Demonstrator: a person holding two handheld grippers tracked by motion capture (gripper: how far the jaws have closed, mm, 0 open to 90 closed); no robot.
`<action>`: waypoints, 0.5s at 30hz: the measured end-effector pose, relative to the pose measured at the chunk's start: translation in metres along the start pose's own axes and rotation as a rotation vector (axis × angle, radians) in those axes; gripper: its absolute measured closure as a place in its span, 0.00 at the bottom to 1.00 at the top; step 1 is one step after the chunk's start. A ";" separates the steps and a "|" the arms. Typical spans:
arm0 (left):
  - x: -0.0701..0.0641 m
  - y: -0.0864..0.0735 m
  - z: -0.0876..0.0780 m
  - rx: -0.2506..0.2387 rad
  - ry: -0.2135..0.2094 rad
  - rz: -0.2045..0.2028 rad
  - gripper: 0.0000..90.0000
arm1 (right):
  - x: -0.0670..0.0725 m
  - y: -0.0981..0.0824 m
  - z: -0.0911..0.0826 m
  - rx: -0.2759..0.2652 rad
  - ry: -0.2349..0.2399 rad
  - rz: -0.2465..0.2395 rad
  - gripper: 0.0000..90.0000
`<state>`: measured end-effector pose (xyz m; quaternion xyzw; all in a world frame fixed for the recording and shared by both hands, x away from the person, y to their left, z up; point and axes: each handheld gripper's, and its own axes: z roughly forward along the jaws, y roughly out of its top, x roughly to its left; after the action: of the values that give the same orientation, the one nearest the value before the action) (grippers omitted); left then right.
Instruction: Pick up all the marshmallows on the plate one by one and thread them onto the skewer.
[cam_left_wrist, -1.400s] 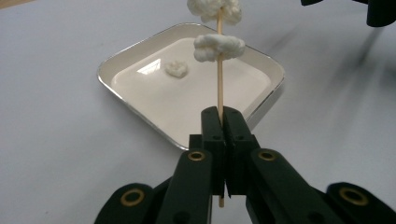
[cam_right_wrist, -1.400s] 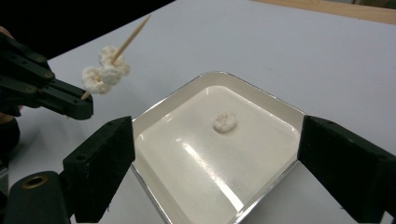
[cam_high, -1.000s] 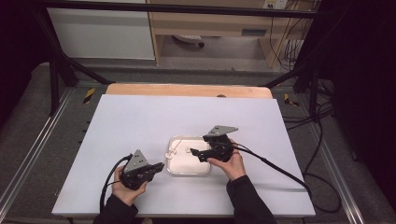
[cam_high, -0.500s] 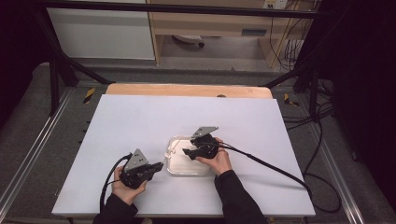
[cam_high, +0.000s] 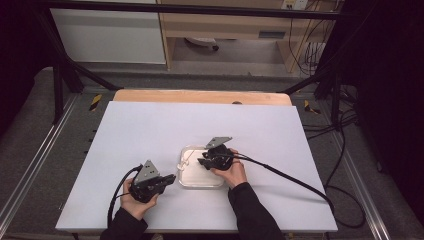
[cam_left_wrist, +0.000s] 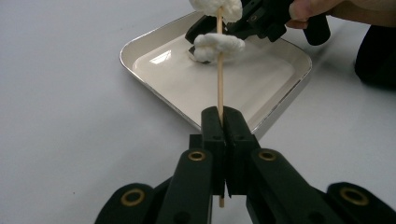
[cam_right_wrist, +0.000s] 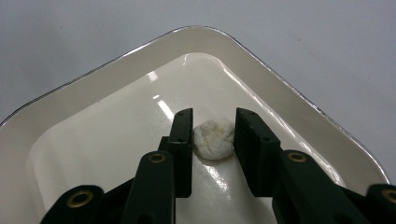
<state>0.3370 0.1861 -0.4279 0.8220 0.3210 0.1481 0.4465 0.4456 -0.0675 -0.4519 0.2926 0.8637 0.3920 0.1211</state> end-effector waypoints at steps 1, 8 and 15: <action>0.000 0.000 0.000 0.000 -0.001 0.001 0.99 | 0.000 0.000 0.000 0.001 0.000 0.004 0.78; -0.001 0.000 0.000 -0.004 -0.004 0.006 0.99 | 0.001 0.006 -0.017 -0.048 0.024 0.034 0.82; -0.003 0.001 0.000 -0.013 -0.012 0.015 0.99 | -0.002 0.009 -0.055 -0.147 0.087 0.097 0.82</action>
<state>0.3345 0.1837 -0.4268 0.8224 0.3113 0.1486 0.4524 0.4263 -0.0973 -0.4088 0.3072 0.8219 0.4720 0.0856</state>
